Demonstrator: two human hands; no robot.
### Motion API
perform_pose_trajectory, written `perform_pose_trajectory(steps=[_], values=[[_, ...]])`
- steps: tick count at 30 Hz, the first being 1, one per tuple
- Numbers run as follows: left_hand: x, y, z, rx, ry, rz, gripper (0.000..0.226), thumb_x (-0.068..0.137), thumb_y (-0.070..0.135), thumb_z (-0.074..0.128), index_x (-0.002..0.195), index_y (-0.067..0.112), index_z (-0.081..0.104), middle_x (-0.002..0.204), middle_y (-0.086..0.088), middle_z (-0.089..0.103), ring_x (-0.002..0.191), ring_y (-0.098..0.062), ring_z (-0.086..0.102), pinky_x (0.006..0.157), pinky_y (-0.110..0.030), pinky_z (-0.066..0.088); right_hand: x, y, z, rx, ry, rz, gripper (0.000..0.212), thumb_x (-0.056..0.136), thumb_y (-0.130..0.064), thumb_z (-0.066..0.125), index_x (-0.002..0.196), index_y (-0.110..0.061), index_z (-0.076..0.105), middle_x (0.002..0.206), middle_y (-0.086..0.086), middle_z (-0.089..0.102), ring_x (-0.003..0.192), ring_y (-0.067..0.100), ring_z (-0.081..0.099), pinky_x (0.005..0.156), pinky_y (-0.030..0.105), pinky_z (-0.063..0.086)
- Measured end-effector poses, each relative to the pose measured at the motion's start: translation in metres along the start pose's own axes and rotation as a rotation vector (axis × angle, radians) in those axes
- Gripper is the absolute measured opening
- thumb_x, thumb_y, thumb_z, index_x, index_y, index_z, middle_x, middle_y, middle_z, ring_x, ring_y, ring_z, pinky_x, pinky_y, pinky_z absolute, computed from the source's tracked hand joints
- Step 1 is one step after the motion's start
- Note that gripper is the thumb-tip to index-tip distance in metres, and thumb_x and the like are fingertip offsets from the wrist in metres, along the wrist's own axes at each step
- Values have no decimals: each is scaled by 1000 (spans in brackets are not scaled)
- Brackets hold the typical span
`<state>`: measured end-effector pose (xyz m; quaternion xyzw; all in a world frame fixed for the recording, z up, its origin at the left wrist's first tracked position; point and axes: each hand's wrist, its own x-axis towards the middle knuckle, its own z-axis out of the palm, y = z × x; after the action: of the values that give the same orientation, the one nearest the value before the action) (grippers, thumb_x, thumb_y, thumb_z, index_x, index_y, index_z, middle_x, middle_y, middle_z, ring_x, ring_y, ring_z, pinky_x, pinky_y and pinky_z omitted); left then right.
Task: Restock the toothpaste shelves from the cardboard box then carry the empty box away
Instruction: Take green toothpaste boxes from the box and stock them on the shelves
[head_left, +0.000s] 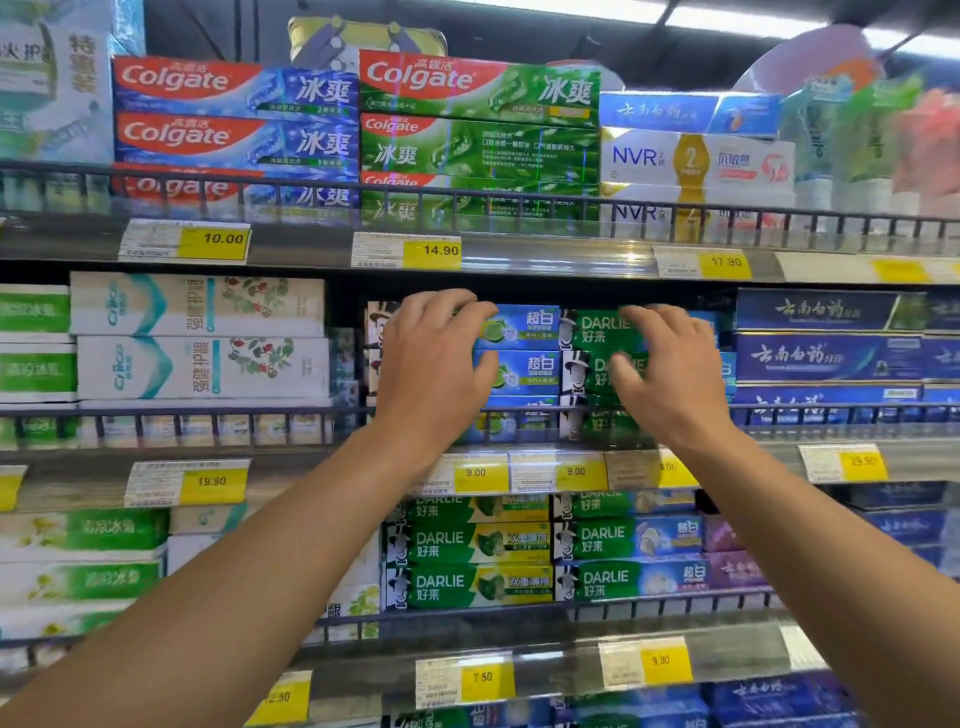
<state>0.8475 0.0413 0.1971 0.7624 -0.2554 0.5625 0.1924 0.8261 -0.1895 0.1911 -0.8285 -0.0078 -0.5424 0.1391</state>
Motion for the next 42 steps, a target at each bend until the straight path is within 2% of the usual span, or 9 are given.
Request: perform_pose_trajectory(steps=[4, 7, 11, 16, 22, 24, 28, 35, 42], values=[[4, 21, 13, 32, -29, 29, 50, 87, 29, 60, 136, 19, 54, 141, -4, 50, 132, -28, 38, 112, -46, 26, 19, 7, -2, -176, -157, -79, 67, 92, -45, 50, 151, -23, 30, 155, 4, 32, 141, 31, 24, 117, 46, 17], [6, 31, 20, 136, -96, 10, 60, 90, 39, 59, 145, 25, 41, 152, -1, 38, 141, -26, 27, 118, -49, 15, 30, 10, 0, -210, -264, -94, 72, 90, -54, 47, 153, -27, 23, 158, 1, 27, 144, 30, 19, 119, 50, 11], [10, 31, 28, 246, -136, -59, 66, 90, 49, 54, 149, 30, 32, 155, 1, 32, 143, -27, 23, 118, -52, 14, 36, 20, -5, -157, -227, -150, 68, 86, -56, 53, 145, -27, 36, 145, 7, 42, 132, 34, 34, 113, 50, 25], [10, 31, 33, 301, -134, -110, 65, 89, 51, 55, 147, 29, 34, 154, 0, 35, 141, -27, 25, 116, -52, 17, 38, 29, -10, -43, -177, -200, 55, 89, -46, 57, 138, -27, 45, 136, 7, 50, 125, 34, 40, 105, 45, 34], [11, 42, 34, 317, -101, -97, 63, 89, 46, 57, 146, 28, 38, 152, -1, 38, 140, -27, 28, 118, -52, 15, 39, 38, -7, 0, -151, -257, 55, 90, -41, 59, 141, -27, 45, 138, 6, 50, 125, 34, 42, 108, 49, 33], [9, 49, 36, 273, -38, -55, 55, 87, 38, 62, 138, 23, 49, 142, -4, 48, 133, -29, 37, 115, -52, 21, 33, 44, -4, 31, -101, -296, 56, 87, -36, 63, 139, -23, 49, 136, 8, 51, 121, 36, 45, 104, 49, 36], [-2, 65, 48, 184, 105, 73, 38, 83, 31, 57, 118, 18, 65, 113, -2, 62, 109, -27, 51, 101, -47, 36, 11, 72, -1, 80, 100, -334, 38, 80, -18, 69, 117, -10, 64, 115, 11, 60, 102, 35, 52, 86, 44, 44], [-3, 86, 63, 173, -2, 96, 42, 85, 31, 48, 121, 17, 64, 115, 0, 64, 109, -27, 50, 98, -45, 36, 3, 85, 2, -16, 39, -363, 42, 80, -22, 73, 120, -14, 64, 110, 8, 61, 101, 35, 52, 84, 44, 45], [6, 89, 68, 228, -54, 71, 29, 86, 21, 65, 115, 17, 69, 111, -1, 65, 106, -29, 52, 101, -46, 34, 12, 89, 5, 112, -1, -325, 31, 82, -15, 73, 113, -17, 67, 105, 6, 58, 97, 34, 49, 77, 42, 40]])
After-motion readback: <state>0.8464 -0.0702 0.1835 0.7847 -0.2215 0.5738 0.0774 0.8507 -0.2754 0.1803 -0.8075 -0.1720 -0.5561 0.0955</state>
